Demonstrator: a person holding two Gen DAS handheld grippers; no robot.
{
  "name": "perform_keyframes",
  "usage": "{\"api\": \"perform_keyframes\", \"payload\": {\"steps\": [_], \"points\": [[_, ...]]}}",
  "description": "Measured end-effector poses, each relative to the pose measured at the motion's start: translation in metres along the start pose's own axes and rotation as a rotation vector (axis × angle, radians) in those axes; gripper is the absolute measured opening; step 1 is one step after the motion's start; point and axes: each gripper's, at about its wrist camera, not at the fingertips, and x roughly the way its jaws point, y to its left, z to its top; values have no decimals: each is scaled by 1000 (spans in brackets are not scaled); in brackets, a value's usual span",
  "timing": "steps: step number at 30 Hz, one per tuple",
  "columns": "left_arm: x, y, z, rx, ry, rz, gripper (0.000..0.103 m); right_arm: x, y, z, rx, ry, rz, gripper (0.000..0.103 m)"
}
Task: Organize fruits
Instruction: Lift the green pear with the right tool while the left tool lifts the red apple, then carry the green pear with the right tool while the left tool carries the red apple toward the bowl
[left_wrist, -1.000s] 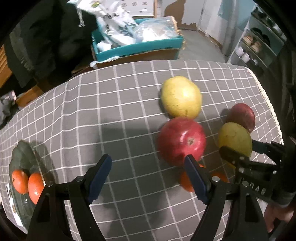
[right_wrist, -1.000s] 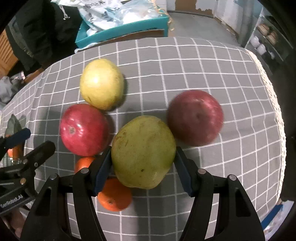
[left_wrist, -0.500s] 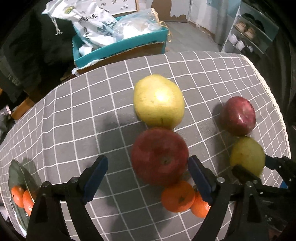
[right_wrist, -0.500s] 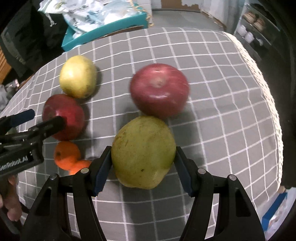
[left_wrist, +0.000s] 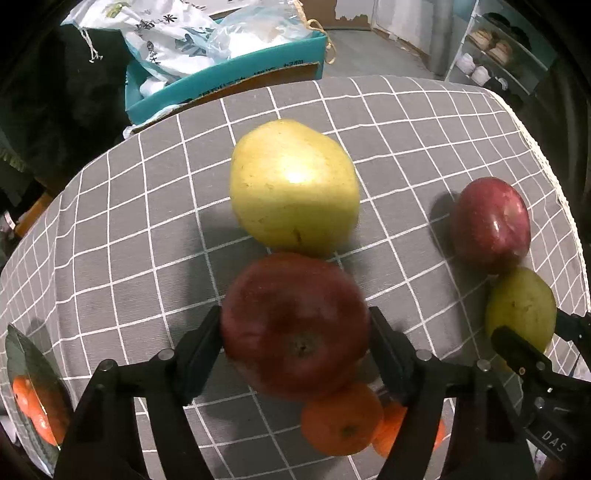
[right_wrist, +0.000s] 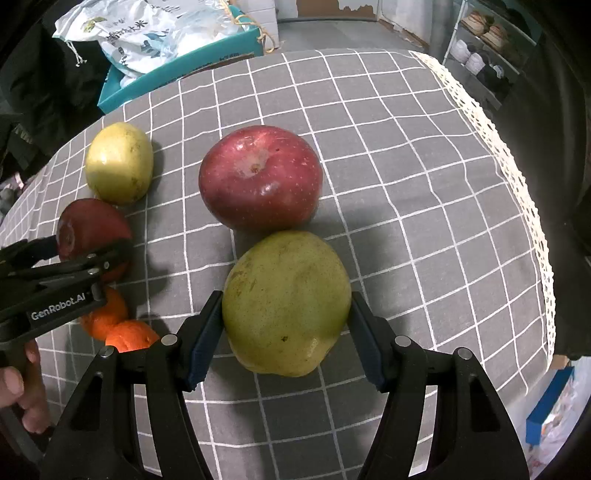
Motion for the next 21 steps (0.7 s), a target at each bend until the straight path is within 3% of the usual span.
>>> {"api": "perform_keyframes", "payload": {"steps": [11,21], "points": [[-9,7,-8,-21,-25,-9,76,-4,8,3,-13,-22,-7,66],[-42,18,-18,-40,-77,-8,76,-27,24,7,-62,-83,-14,66]]}}
